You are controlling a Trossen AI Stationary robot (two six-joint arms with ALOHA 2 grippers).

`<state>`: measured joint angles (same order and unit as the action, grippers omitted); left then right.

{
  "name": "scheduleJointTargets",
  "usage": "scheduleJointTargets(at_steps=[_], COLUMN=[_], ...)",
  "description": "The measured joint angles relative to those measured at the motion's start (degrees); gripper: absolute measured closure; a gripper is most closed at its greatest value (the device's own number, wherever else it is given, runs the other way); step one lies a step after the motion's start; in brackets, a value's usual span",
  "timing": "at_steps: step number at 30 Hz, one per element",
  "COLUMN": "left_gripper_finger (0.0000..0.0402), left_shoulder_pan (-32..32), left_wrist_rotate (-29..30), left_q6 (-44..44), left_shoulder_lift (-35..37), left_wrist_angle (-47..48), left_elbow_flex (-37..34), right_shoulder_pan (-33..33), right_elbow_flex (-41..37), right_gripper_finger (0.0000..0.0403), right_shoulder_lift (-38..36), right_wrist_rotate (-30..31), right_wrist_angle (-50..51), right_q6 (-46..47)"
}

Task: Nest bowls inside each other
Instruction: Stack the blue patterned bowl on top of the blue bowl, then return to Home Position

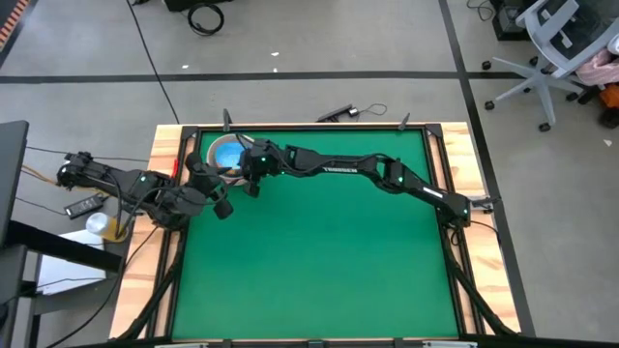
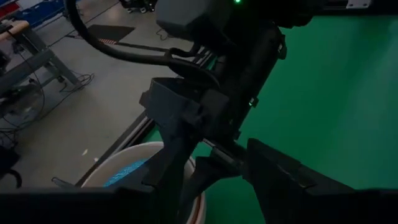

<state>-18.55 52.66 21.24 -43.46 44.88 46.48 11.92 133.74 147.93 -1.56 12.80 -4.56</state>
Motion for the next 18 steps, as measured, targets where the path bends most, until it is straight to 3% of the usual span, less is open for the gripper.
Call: scheduleJointTargets(at_steps=[6, 8, 11, 15, 18], left_gripper_finger=[0.0226, 0.0226, 0.0226, 0.0226, 0.0226], left_shoulder_pan=[-0.04, -0.07, -1.29, -5.14, -8.06], left_wrist_rotate=[-0.89, -1.47, -1.32, 0.3, 1.66], left_q6=[2.44, 5.36, 11.72, 14.51, 16.29], left_shoulder_lift=[0.02, -0.02, -0.06, -0.5, -0.42], left_wrist_angle=[0.73, 2.49, 5.13, 2.85, -1.56], left_elbow_flex=[0.0, 0.0, -0.02, -2.56, -7.67], right_shoulder_pan=[-0.22, -0.26, -0.18, -0.38, -1.62], right_elbow_flex=[-0.05, -0.05, -2.4, -13.11, -27.76], right_gripper_finger=[0.0177, 0.0166, 0.0165, 0.0174, 0.0181], right_shoulder_lift=[-4.08, -6.61, -10.09, -16.03, -23.78], right_wrist_rotate=[6.39, 7.6, 4.68, 0.53, -0.33], right_wrist_angle=[9.14, 15.42, 21.53, 24.05, 16.84], right_q6=[3.91, 3.76, 3.76, 5.09, 7.57])
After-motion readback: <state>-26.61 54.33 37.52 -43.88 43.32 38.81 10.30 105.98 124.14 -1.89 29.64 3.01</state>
